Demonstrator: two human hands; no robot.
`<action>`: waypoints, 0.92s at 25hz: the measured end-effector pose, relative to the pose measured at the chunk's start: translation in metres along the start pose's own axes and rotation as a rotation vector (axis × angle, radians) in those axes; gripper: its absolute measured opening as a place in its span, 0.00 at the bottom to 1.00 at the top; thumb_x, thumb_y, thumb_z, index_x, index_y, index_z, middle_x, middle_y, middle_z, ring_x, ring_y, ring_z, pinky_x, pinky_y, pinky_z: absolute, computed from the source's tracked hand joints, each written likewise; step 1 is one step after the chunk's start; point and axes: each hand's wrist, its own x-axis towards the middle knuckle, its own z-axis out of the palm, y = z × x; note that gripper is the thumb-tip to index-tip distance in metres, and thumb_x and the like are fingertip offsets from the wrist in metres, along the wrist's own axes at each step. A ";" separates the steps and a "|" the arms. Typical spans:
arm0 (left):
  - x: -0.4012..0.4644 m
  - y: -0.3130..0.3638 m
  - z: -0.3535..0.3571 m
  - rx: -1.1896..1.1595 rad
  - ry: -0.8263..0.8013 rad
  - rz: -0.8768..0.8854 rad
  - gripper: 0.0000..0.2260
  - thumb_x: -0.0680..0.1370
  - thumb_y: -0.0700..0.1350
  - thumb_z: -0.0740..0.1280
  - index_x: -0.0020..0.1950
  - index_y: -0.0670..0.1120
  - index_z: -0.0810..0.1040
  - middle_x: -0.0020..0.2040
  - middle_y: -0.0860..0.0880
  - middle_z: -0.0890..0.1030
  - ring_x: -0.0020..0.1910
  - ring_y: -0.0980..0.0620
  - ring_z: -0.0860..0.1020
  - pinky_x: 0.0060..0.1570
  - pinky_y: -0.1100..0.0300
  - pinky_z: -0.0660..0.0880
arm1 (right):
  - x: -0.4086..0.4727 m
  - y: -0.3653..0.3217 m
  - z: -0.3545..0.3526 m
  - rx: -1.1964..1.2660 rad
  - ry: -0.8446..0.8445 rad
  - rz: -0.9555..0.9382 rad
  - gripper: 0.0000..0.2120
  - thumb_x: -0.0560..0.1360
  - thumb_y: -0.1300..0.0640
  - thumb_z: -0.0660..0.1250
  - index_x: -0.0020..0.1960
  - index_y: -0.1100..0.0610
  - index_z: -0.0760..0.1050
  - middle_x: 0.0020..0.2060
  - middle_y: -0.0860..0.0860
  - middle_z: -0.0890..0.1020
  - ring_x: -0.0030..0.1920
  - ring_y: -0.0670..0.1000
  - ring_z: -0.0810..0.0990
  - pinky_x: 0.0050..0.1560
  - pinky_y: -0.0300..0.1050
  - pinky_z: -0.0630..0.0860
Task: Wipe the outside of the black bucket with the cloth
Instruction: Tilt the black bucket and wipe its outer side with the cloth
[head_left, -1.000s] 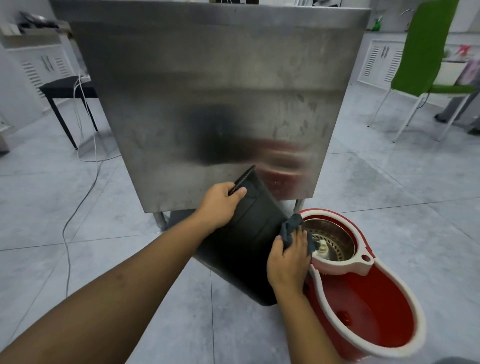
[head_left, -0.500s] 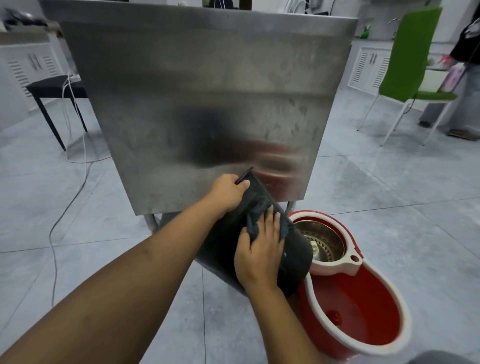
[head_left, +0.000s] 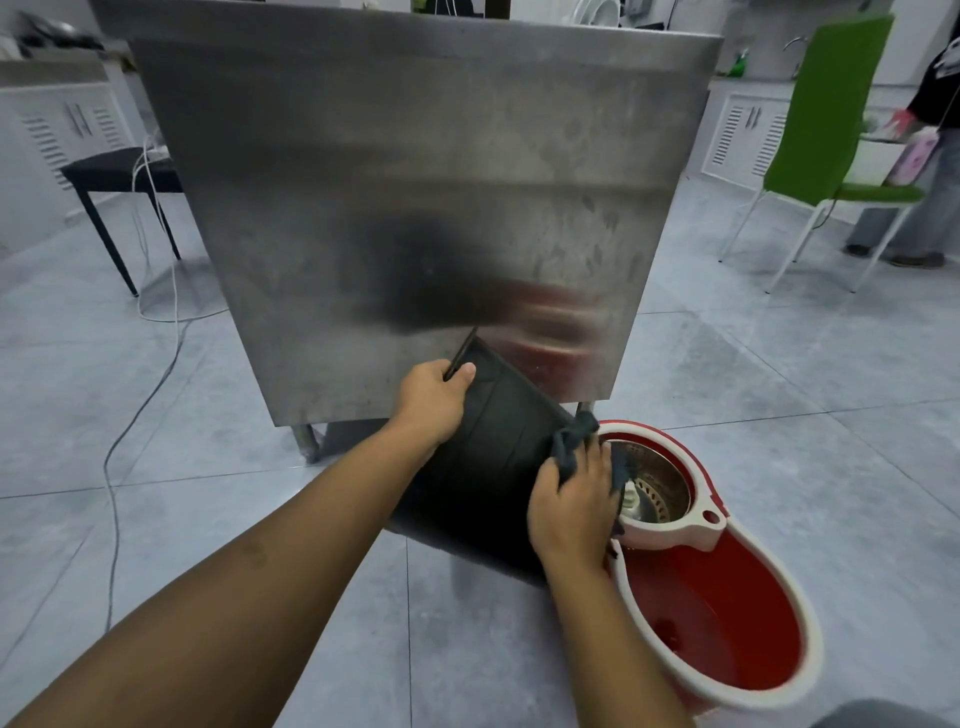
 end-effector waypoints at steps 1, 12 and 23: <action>-0.002 0.000 -0.004 0.001 0.011 0.006 0.16 0.80 0.50 0.63 0.34 0.44 0.70 0.30 0.44 0.69 0.32 0.48 0.69 0.38 0.52 0.66 | -0.017 -0.006 0.009 0.004 0.000 -0.044 0.33 0.73 0.49 0.53 0.77 0.56 0.56 0.78 0.52 0.58 0.79 0.51 0.47 0.77 0.57 0.46; -0.044 -0.008 -0.064 -0.014 -0.115 0.082 0.15 0.80 0.52 0.63 0.46 0.42 0.80 0.43 0.42 0.84 0.45 0.46 0.82 0.55 0.42 0.77 | 0.027 -0.004 0.005 0.150 -0.177 0.273 0.25 0.75 0.47 0.52 0.66 0.56 0.72 0.65 0.59 0.76 0.66 0.63 0.71 0.68 0.62 0.65; -0.048 -0.018 -0.068 -0.169 -0.298 -0.197 0.11 0.80 0.54 0.62 0.53 0.50 0.80 0.57 0.44 0.84 0.54 0.45 0.82 0.61 0.45 0.76 | -0.010 0.020 -0.004 0.970 -0.028 0.845 0.08 0.76 0.54 0.60 0.53 0.55 0.73 0.48 0.54 0.79 0.49 0.55 0.75 0.51 0.50 0.69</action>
